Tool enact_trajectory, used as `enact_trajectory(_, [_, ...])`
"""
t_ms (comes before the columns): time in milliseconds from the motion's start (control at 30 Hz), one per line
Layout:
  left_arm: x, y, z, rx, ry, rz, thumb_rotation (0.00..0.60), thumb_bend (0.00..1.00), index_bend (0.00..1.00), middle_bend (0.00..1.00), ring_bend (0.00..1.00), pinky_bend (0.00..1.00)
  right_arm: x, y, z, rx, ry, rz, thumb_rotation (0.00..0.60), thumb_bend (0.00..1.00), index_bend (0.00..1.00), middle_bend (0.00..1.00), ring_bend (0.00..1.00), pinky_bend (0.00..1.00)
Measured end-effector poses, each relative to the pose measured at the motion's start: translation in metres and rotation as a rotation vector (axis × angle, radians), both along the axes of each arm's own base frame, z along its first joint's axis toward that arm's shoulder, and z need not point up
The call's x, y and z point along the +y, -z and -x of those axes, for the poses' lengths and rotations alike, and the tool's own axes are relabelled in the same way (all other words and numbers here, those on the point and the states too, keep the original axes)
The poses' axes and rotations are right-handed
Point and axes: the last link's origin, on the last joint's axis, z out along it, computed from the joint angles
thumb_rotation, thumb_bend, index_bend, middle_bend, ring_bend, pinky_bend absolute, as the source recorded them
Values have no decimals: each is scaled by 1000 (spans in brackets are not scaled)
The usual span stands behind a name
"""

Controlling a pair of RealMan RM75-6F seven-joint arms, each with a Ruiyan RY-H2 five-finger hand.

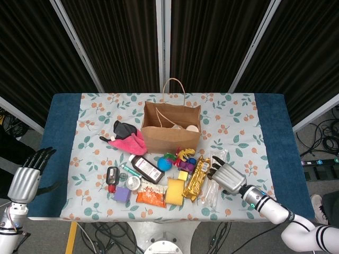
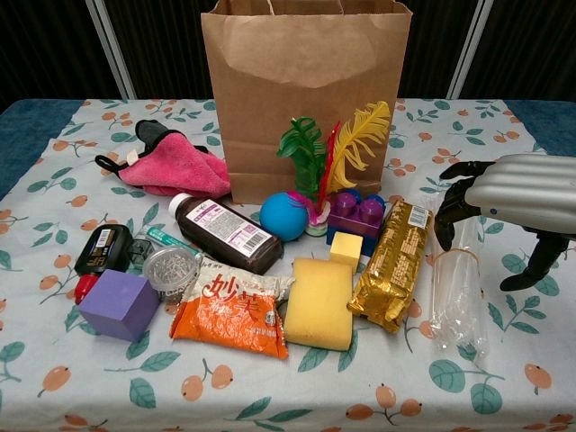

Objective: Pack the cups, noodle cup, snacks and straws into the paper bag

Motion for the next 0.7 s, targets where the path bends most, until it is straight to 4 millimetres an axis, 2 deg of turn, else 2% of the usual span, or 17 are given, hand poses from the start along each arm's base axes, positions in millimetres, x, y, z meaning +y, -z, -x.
enact_trajectory(333, [3,-1,0,-2,8,-6,600,103,177,216,149,206,-1,2,-2,-29,4,0,600,0,388,306,156,12])
enact_trajectory(533, [5,-1,-2,-5,15,-8,600,103,177,216,149,206,-1,-6,-9,-67,-18,15,600,0,385,309,160,10])
enact_trajectory(700, [5,0,-1,-6,13,-6,600,103,176,216,149,206,-1,-3,-5,-47,-1,3,600,0,381,312,165,10])
